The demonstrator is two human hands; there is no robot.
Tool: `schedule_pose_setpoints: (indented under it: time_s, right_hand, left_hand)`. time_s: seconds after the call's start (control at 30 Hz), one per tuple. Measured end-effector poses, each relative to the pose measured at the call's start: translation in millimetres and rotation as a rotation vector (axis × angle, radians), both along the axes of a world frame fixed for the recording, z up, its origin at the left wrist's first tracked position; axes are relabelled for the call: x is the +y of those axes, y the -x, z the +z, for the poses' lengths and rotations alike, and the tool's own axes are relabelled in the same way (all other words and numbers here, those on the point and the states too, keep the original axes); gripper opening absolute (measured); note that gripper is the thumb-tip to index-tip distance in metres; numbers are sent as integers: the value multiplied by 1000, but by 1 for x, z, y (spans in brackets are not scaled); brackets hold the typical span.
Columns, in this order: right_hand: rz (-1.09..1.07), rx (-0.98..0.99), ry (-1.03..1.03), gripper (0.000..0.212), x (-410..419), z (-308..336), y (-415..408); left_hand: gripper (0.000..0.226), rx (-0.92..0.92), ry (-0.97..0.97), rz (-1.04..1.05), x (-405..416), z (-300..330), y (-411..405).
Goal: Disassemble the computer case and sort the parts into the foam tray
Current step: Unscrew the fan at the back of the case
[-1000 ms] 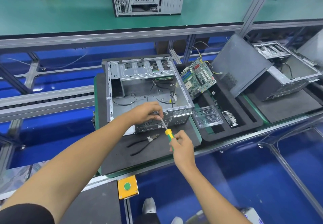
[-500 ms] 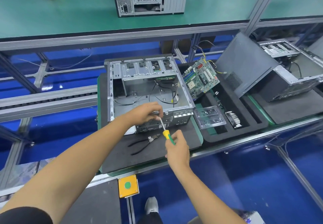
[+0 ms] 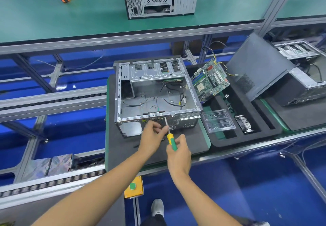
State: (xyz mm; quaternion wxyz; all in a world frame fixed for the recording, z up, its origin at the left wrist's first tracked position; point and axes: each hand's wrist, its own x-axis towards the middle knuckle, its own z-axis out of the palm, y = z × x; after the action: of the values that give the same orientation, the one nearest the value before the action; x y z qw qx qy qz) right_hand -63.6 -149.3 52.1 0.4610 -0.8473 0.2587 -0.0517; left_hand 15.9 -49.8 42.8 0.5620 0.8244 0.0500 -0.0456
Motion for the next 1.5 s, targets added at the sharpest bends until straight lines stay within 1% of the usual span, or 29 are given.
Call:
schedule_pose_setpoints:
  time_s: [0.03, 0.07, 0.1, 0.17, 0.3, 0.33, 0.37, 0.4, 0.43, 0.5, 0.53, 0.6, 0.67, 0.73, 0.83, 0.87, 0.97, 1.03, 1.07, 1.1, 1.13, 1.17, 1.2, 1.23, 1.27, 1.3, 1.37, 1.43, 1.5]
  right_hand:
    - [7, -4, 10, 28, -1, 0, 0]
    - [13, -2, 16, 29, -1, -1, 0]
    - [19, 0, 22, 29, -2, -2, 0]
    - [37, -4, 63, 30, -6, -2, 0]
    - [69, -21, 206, 29, -7, -3, 0]
    - [78, -20, 215, 28, -7, -4, 1]
    - [82, -26, 178, 27, -6, -4, 2]
    - [74, -35, 66, 23, -6, -5, 2]
    - [37, -34, -134, 18, -7, -4, 2]
    - [-72, 37, -653, 7, -13, -2, -1]
    - [-78, 122, -855, 12, -17, -1, -3]
    - [13, 319, -1070, 30, -26, 1, -2]
    - [110, 378, -1158, 36, -32, -2, -4]
    - [114, 358, -1140, 32, -32, -5, -7]
    - [102, 307, -945, 15, -24, -5, -9]
    - [98, 272, -884, 11, -22, -6, -9]
    - [79, 156, -728, 23, -18, -8, -9]
    - [133, 157, -474, 21, -17, -8, -8]
    - [171, 179, -318, 21, -17, -9, -8]
    - [202, 183, -222, 21, -18, -11, -8]
    - [235, 188, -239, 19, -19, -11, -9]
    - [247, 198, -376, 17, -20, -11, -9]
    - [234, 245, -586, 18, -21, -9, -10]
    - [209, 323, -796, 25, -22, -6, -9]
    - [183, 378, -963, 32, -24, -4, -9]
    - [176, 404, -1076, 38, -27, -4, -10]
    - [181, 419, -1147, 41, -31, -10, -13]
    - [145, 411, -1079, 36, -30, -11, -16]
    - [88, 372, -997, 26, -27, -12, -17]
  left_hand:
    - [28, 154, 170, 0, -5, 3, 2]
    - [26, 261, 294, 23, -8, 6, 2]
    - [24, 321, 365, 53, -9, 9, 1]
    - [22, 375, 402, 89, -11, 13, -1]
    - [34, 412, 384, 129, -20, 17, -2]
    - [31, 404, 392, 161, -22, 17, -3]
    - [27, 397, 402, 187, -25, 17, -4]
    - [23, 391, 411, 204, -26, 16, -5]
    - [20, 388, 422, 213, -28, 16, -5]
    - [19, 398, 458, 216, -31, 16, -4]
    - [21, 404, 478, 217, -32, 17, -4]
    - [22, 410, 523, 217, -32, 17, -2]
    - [22, 410, 566, 197, -31, 20, 1]
    - [23, 420, 591, 174, -30, 22, 3]
    - [18, 438, 652, 181, -32, 24, 4]
    - [17, 433, 627, 178, -32, 24, 4]
    - [28, 368, 369, 200, -27, 20, 2]
    - [33, 389, 372, 237, -22, 21, 1]
    - [32, 409, 390, 234, -21, 22, 0]
    - [31, 422, 394, 222, -20, 24, -1]
    - [29, 422, 395, 209, -21, 26, -2]
    - [25, 413, 404, 206, -22, 28, -2]
    - [19, 406, 421, 210, -24, 30, -2]
    - [13, 406, 449, 216, -26, 31, -1]
    - [9, 415, 487, 222, -27, 32, 0]
    - [10, 428, 530, 228, -28, 33, 2]
    - [20, 449, 597, 225, -31, 35, 3]
    - [26, 458, 637, 219, -31, 37, 5]
    - [29, 461, 679, 202, -31, 35, 6]
